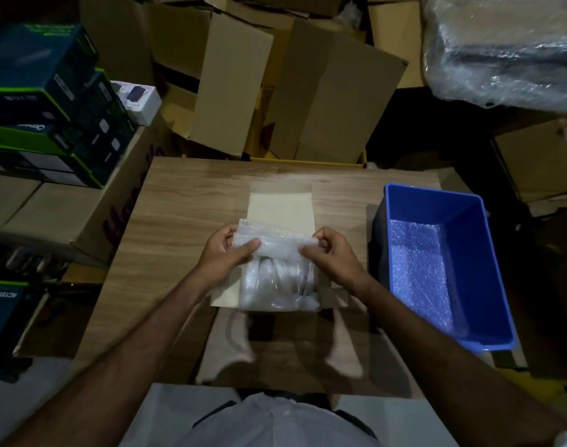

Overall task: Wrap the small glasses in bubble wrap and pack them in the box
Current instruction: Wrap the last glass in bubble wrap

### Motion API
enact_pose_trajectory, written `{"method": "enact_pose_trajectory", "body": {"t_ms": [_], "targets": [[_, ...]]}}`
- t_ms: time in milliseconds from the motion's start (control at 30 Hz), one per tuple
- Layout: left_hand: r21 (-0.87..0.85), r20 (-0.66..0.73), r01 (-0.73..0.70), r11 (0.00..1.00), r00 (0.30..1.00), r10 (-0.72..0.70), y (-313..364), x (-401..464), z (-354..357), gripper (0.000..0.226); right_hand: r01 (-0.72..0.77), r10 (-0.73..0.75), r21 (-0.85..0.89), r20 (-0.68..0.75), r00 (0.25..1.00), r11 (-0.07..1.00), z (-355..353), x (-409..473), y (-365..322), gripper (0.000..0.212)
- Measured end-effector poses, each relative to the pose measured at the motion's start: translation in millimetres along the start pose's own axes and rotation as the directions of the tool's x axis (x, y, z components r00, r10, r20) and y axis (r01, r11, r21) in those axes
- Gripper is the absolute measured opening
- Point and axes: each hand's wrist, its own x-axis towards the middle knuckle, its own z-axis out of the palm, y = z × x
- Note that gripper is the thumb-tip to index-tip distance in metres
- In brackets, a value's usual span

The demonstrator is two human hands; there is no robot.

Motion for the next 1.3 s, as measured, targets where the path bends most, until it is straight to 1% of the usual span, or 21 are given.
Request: {"method": "enact_pose_trajectory", "body": {"t_ms": [33, 100, 233, 300, 367, 433, 533, 600, 633, 667, 733, 767, 833, 867, 933, 967, 1033, 1133, 1200, 1233, 1300], "targets": [[-0.048, 0.037, 0.04, 0.998, 0.999, -0.038, 1.3, -1.7, 2.1, 0.056, -0.006, 0.007, 0.051, -0.01, 1.0, 0.999, -1.2, -0.2, -1.2, 0.022], [-0.092, 0.089, 0.088, 0.992, 0.993, -0.08, 0.6, -3.5, 4.3, 0.055, 0.012, -0.009, 0.078, -0.04, 0.999, 0.997, -2.2, -0.2, -3.9, 0.025], [-0.113, 0.014, 0.093, 0.989, 0.996, -0.092, 1.6, -4.8, 14.9, 0.032, 0.018, -0.015, 0.079, -0.034, 0.999, 0.997, -1.5, -3.5, -8.7, 0.03], [-0.097, 0.003, 0.096, 0.991, 0.995, -0.096, 2.9, -5.7, 16.9, 0.03, 0.019, -0.017, 0.035, -0.054, 0.998, 0.999, 0.6, -3.3, -7.7, 0.039], [-0.077, 0.012, 0.12, 0.99, 0.993, -0.119, 0.3, -5.4, 14.7, 0.047, -0.002, 0.007, 0.062, -0.08, 0.997, 0.998, 2.3, -2.3, -6.4, 0.048], [-0.129, 0.038, 0.16, 0.979, 0.987, -0.157, -1.2, -6.4, 11.9, 0.07, -0.026, 0.037, 0.165, -0.068, 0.997, 0.986, 4.2, -1.3, -9.2, 0.048], [-0.221, 0.071, 0.188, 0.957, 0.982, -0.176, -3.5, -8.8, 7.9, 0.078, -0.068, 0.087, 0.303, -0.052, 0.995, 0.95, 5.0, -2.2, -12.8, 0.047], [-0.258, 0.078, 0.208, 0.943, 0.978, -0.194, -4.0, -9.2, 7.0, 0.079, -0.096, 0.121, 0.321, -0.059, 0.991, 0.942, 5.1, -2.9, -15.1, 0.031], [-0.254, 0.088, 0.219, 0.942, 0.975, -0.203, -3.4, -10.1, 7.7, 0.075, -0.108, 0.139, 0.317, -0.074, 0.988, 0.942, 4.8, -1.8, -14.7, 0.022], [-0.237, 0.098, 0.235, 0.943, 0.971, -0.217, -3.8, -9.8, 6.5, 0.064, -0.117, 0.152, 0.323, -0.087, 0.985, 0.939, 4.6, -1.2, -13.7, 0.017], [-0.182, 0.133, 0.257, 0.949, 0.963, -0.235, -1.0, -12.9, 7.0, 0.044, -0.116, 0.159, 0.346, -0.099, 0.982, 0.931, 6.0, -0.5, -12.7, 0.02], [-0.155, 0.167, 0.271, 0.95, 0.955, -0.245, -2.5, -12.8, 6.1, 0.044, -0.115, 0.158, 0.343, -0.099, 0.982, 0.932, 7.1, -0.2, -11.5, 0.018], [-0.124, 0.248, 0.29, 0.949, 0.935, -0.253, -4.2, -12.0, 5.6, 0.046, -0.104, 0.141, 0.3, -0.105, 0.984, 0.948, 8.2, 0.5, -7.8, 0.018], [-0.098, 0.252, 0.285, 0.953, 0.934, -0.254, -5.6, -12.3, 5.0, 0.039, -0.1, 0.132, 0.261, -0.107, 0.985, 0.96, 8.1, 1.1, -4.7, 0.02], [0.055, 0.129, 0.22, 0.974, 0.966, -0.225, -12.6, -8.8, 4.6, 0.033, -0.116, 0.134, 0.177, -0.091, 0.987, 0.977, 9.7, 2.9, 2.5, 0.024], [0.205, 0.047, 0.17, 0.964, 0.982, -0.183, -16.1, -6.3, 5.0, 0.038, -0.13, 0.141, 0.123, -0.089, 0.986, 0.984, 11.2, 3.7, 6.0, 0.027], [0.495, -0.071, 0.102, 0.863, 0.995, -0.076, -26.8, -1.8, 6.2, 0.044, -0.142, 0.136, -0.041, -0.115, 0.984, 0.989, 15.2, 4.5, 13.7, 0.03], [0.712, -0.135, 0.077, 0.698, 0.99, 0.029, -29.5, -8.1, 18.6, 0.036, -0.027, -0.018, -0.354, -0.123, 0.992, 0.935, 21.7, 0.1, 20.9, 0.037], [0.782, -0.136, 0.051, 0.621, 0.987, 0.091, -32.4, -12.0, 25.8, 0.039, 0.068, -0.147, -0.494, -0.124, 0.981, 0.867, 23.9, -3.2, 27.4, 0.041], [0.782, -0.124, 0.03, 0.623, 0.987, 0.107, -33.5, -13.1, 27.8, 0.042, 0.113, -0.205, -0.531, -0.117, 0.972, 0.84, 25.1, -4.5, 30.7, 0.041], [0.72, -0.066, -0.043, 0.692, 0.989, 0.13, -36.8, -14.7, 28.4, 0.038, 0.172, -0.27, -0.529, -0.114, 0.956, 0.831, 27.7, -8.9, 33.5, 0.032]]}}
